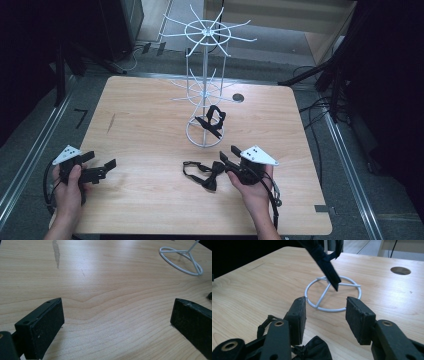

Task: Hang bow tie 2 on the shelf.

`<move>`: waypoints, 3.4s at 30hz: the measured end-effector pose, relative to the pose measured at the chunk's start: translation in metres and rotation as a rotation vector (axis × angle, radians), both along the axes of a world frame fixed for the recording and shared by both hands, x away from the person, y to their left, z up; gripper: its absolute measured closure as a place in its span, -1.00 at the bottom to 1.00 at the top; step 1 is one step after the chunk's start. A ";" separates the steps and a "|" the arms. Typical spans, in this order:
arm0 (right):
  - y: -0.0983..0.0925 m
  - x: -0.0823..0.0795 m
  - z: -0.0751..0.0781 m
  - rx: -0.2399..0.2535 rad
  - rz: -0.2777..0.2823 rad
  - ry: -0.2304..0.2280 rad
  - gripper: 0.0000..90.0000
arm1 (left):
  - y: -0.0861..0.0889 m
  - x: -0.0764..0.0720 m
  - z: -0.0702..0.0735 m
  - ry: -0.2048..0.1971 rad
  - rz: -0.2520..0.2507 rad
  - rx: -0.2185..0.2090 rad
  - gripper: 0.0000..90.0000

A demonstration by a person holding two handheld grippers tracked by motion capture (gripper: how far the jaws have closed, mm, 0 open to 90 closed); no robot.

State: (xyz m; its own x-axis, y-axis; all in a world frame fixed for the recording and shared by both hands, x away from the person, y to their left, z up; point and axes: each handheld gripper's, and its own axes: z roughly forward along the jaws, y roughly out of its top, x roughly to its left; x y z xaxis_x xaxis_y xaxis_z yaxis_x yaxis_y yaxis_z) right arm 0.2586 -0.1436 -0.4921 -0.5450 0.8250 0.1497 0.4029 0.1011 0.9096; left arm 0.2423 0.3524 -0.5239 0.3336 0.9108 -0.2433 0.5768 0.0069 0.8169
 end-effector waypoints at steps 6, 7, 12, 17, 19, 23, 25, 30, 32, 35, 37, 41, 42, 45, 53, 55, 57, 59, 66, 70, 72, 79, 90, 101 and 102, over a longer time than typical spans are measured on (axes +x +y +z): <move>0.008 0.000 -0.007 -0.027 0.025 0.016 0.20 | 0.000 0.000 0.000 0.000 -0.001 -0.001 -1.00; 0.011 0.000 -0.009 -0.036 0.039 0.024 0.21 | 0.000 0.000 0.000 0.001 -0.001 -0.001 -1.00; 0.021 -0.001 -0.015 -0.060 0.076 0.044 0.21 | 0.000 0.000 0.000 0.000 -0.001 -0.001 -1.00; 0.028 -0.001 -0.020 -0.077 0.101 0.064 0.20 | 0.000 0.000 0.000 0.001 -0.001 0.000 -1.00; 0.032 0.000 -0.025 -0.087 0.120 0.082 0.19 | 0.000 0.000 0.000 0.001 -0.001 -0.001 -1.00; 0.037 0.000 -0.030 -0.106 0.148 0.107 0.18 | 0.000 0.000 0.000 0.001 -0.002 -0.002 -1.00; 0.039 0.000 -0.031 -0.113 0.154 0.110 0.18 | 0.000 0.000 0.000 0.001 -0.002 -0.001 -1.00; 0.041 0.001 -0.036 -0.126 0.157 0.130 0.25 | 0.000 0.000 0.000 0.000 -0.002 -0.002 -1.00; 0.041 0.001 -0.038 -0.129 0.159 0.140 0.26 | 0.000 0.000 0.000 0.000 -0.003 -0.002 -1.00; 0.043 0.001 -0.040 -0.136 0.167 0.150 0.28 | 0.000 0.000 0.000 0.000 -0.003 -0.002 -1.00; 0.044 0.001 -0.041 -0.146 0.169 0.153 0.30 | 0.000 0.000 0.000 0.000 -0.003 -0.001 -1.00; 0.046 0.001 -0.043 -0.168 0.184 0.158 0.37 | 0.000 0.000 0.000 0.001 -0.003 -0.002 -1.00; 0.046 0.001 -0.043 -0.173 0.190 0.160 0.40 | 0.000 0.000 0.000 0.001 -0.003 -0.002 -1.00; 0.046 0.001 -0.043 -0.191 0.196 0.158 0.49 | 0.000 0.000 0.000 0.000 -0.003 -0.003 -1.00; 0.050 0.000 -0.048 -0.254 0.199 0.164 0.61 | 0.000 0.000 0.000 0.001 -0.005 -0.002 -1.00; 0.050 0.001 -0.050 -0.259 0.198 0.165 0.68 | 0.000 0.000 0.000 0.001 -0.005 -0.002 -1.00; 0.048 0.001 -0.049 -0.251 0.198 0.173 0.82 | 0.000 0.000 0.000 0.001 -0.005 -0.003 -1.00; 0.048 0.002 -0.049 -0.255 0.196 0.176 0.91 | 0.000 0.000 0.000 0.002 -0.006 -0.003 -1.00; 0.048 0.000 -0.046 -0.248 0.202 0.151 0.98 | 0.000 0.001 0.000 0.003 -0.007 -0.003 -1.00; 0.048 -0.002 -0.043 -0.234 0.199 0.135 0.99 | 0.000 0.001 0.000 0.004 -0.007 -0.003 -1.00; 0.048 -0.003 -0.040 -0.225 0.196 0.124 0.99 | 0.000 0.001 0.000 0.004 -0.008 -0.003 -1.00; 0.048 -0.006 -0.031 -0.194 0.196 0.077 1.00 | 0.000 0.001 0.000 0.002 -0.007 -0.003 -1.00; 0.048 -0.010 -0.021 -0.173 0.205 0.024 1.00 | 0.000 0.001 0.000 0.002 -0.006 -0.002 -1.00; 0.047 -0.014 -0.003 -0.152 0.206 -0.034 1.00 | 0.000 0.001 0.000 0.001 -0.002 -0.001 -1.00; 0.047 -0.014 -0.002 -0.152 0.208 -0.040 1.00 | 0.000 0.001 0.000 0.001 -0.002 -0.001 -1.00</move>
